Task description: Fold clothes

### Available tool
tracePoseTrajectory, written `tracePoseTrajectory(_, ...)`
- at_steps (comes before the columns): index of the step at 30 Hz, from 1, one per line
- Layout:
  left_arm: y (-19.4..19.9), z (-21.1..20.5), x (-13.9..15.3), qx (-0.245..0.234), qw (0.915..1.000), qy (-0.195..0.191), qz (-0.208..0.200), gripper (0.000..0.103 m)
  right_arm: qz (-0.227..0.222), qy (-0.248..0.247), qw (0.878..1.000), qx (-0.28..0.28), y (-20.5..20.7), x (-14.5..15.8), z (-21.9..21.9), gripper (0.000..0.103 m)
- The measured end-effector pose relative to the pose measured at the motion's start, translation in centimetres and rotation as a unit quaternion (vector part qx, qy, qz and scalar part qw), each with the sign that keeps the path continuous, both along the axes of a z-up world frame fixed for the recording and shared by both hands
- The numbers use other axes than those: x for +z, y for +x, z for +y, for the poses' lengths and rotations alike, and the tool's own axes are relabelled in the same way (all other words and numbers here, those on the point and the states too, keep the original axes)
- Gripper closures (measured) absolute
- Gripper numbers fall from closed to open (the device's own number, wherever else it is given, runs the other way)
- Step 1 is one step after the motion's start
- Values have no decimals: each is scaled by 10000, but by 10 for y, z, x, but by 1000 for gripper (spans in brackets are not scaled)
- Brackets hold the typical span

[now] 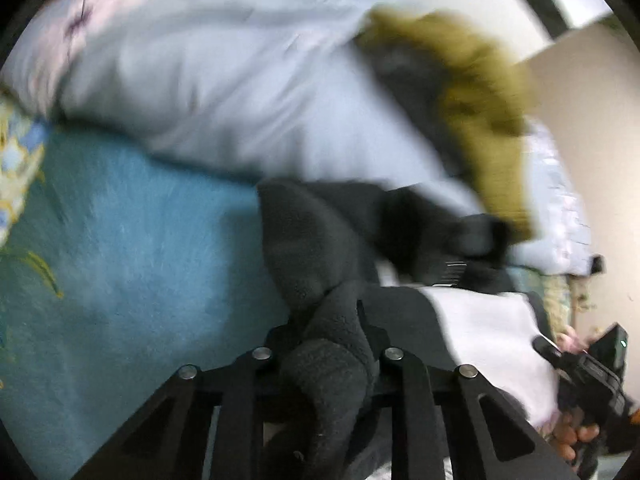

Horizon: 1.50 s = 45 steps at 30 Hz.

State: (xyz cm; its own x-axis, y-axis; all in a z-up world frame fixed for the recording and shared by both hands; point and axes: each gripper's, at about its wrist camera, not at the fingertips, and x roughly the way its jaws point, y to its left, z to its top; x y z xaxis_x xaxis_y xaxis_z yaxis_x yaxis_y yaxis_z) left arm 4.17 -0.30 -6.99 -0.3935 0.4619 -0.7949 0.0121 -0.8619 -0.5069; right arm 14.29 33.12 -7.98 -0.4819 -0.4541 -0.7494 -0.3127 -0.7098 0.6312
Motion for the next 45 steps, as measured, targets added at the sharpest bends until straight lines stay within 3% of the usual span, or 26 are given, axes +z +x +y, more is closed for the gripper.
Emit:
tracePoseTrajectory(3,15,-6,52,-260,9961,158,832,82,732,120,9970,223,18,47,-3,81)
tracePoseTrajectory(7,4,-19,106,-352,9831,309,1768,82,1564,436,9864,265,11,100,3,81)
tracePoseTrajectory(9,-9,-24,118,-270,9784,219,2040,82,1518,555,9866,203,-6,103,4,81)
tracePoseTrajectory(11,-32,-17,108,-232,9812,40,1916,79,1470,674,9867,141,-23,105,6,79)
tracePoseTrajectory(12,-51,-12,95,-210,9863,-120,1630,77,1445,734,9867,110,-32,106,6,76)
tracePoseTrajectory(15,-93,-5,59,-144,9965,-420,706,75,789,1144,9903,-58,-47,86,7,66)
tracePoseTrajectory(16,-100,-7,49,-76,9982,-406,427,74,767,1222,9894,-140,-46,87,10,52)
tracePoseTrajectory(17,-104,-10,40,-6,9992,-376,162,67,875,1265,9878,-253,-37,91,14,42)
tracePoseTrajectory(18,-99,-18,39,82,9995,-277,128,62,993,1255,9865,-346,-28,96,18,42)
tracePoseTrajectory(20,-84,-37,41,264,9995,-49,166,40,990,1194,9873,-352,-9,101,30,42)
tracePoseTrajectory(21,-77,-46,41,356,9992,65,185,38,866,1201,9885,-294,-3,98,31,42)
tracePoseTrajectory(25,-38,-83,41,608,9972,399,198,34,40,976,9952,-18,24,66,33,42)
tracePoseTrajectory(28,7,-90,23,268,9995,98,-160,34,-668,779,9945,227,45,34,30,42)
tracePoseTrajectory(32,36,-87,1,198,9987,-137,-443,34,-1421,633,9867,467,68,-2,21,42)
tracePoseTrajectory(42,104,-77,-52,78,9914,-685,-1109,34,-2263,533,9719,357,103,-50,3,42)
tracePoseTrajectory(45,113,-78,-59,102,9911,-578,-1194,34,-2421,416,9686,372,106,-61,-1,42)
